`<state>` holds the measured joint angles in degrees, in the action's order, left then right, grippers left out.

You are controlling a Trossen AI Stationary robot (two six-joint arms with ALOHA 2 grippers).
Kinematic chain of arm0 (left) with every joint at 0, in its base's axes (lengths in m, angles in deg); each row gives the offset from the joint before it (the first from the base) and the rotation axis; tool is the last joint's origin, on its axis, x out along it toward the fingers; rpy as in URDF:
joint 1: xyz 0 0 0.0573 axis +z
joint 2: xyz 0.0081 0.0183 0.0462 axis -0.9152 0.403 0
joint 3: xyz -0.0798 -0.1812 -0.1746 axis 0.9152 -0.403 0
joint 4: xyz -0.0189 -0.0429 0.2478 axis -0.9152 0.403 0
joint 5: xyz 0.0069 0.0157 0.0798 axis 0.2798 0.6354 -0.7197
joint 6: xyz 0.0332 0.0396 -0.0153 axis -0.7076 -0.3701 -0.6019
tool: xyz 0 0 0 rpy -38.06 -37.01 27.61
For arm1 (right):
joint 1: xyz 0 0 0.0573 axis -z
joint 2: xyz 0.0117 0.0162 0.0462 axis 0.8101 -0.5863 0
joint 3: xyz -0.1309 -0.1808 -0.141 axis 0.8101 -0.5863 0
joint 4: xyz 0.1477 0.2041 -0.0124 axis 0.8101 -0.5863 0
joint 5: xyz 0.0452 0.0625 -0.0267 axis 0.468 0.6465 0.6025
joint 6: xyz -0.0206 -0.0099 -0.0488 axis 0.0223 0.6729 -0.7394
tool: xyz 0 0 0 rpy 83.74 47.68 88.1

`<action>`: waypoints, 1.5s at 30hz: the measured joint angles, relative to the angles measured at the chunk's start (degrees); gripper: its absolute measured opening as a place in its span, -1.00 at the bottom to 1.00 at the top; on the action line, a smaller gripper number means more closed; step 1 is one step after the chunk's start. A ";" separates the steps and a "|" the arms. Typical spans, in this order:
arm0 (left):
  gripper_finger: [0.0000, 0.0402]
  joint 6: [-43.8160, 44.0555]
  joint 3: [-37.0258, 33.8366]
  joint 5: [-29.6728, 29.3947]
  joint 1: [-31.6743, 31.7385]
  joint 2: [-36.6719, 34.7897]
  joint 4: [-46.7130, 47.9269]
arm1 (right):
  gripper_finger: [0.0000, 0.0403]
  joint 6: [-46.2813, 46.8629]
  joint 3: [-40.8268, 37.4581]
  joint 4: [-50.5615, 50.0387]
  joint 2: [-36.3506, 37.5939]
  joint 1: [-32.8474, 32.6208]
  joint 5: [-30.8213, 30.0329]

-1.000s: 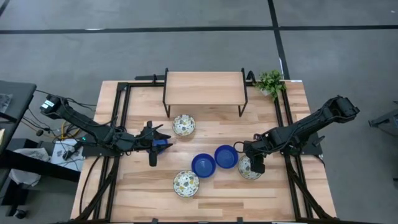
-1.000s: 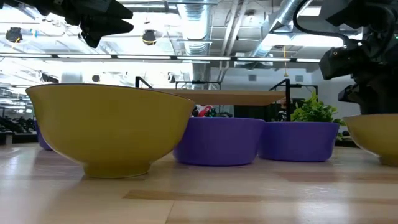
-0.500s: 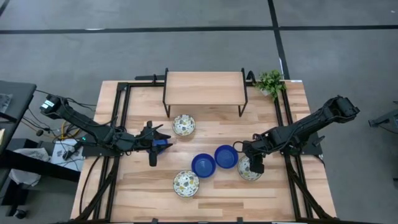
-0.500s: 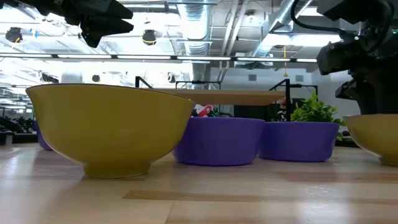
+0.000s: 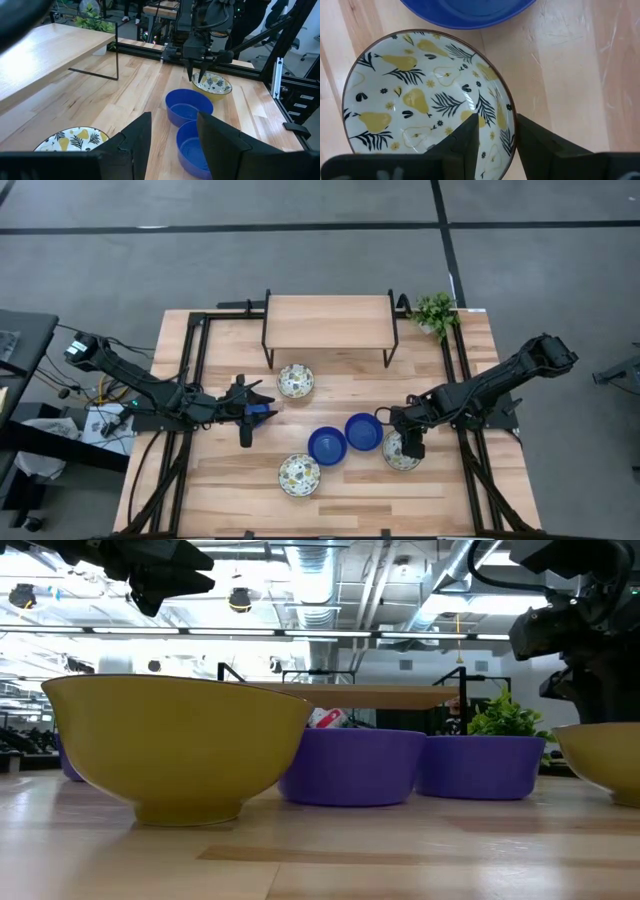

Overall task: Pick & Place Mini bowls
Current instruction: Put the right white patterned bowl on the shelf

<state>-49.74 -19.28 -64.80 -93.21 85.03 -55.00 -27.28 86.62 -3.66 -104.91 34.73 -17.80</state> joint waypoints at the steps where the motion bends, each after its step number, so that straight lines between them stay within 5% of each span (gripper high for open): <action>1: -0.22 0.00 0.00 -0.01 0.00 0.00 -0.01 | -0.47 0.00 0.00 0.00 0.00 0.08 0.00; 36: -0.22 0.00 0.00 -0.01 -0.02 0.00 0.01 | -0.55 0.08 0.04 -0.04 0.00 1.51 1.73; 45: -0.22 0.00 0.00 -0.01 0.00 0.00 0.01 | -0.79 0.07 0.04 -0.26 0.00 1.53 0.57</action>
<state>-49.74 -19.28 -64.81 -93.22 85.03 -54.99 -27.21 86.67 -3.92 -104.91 36.26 -17.23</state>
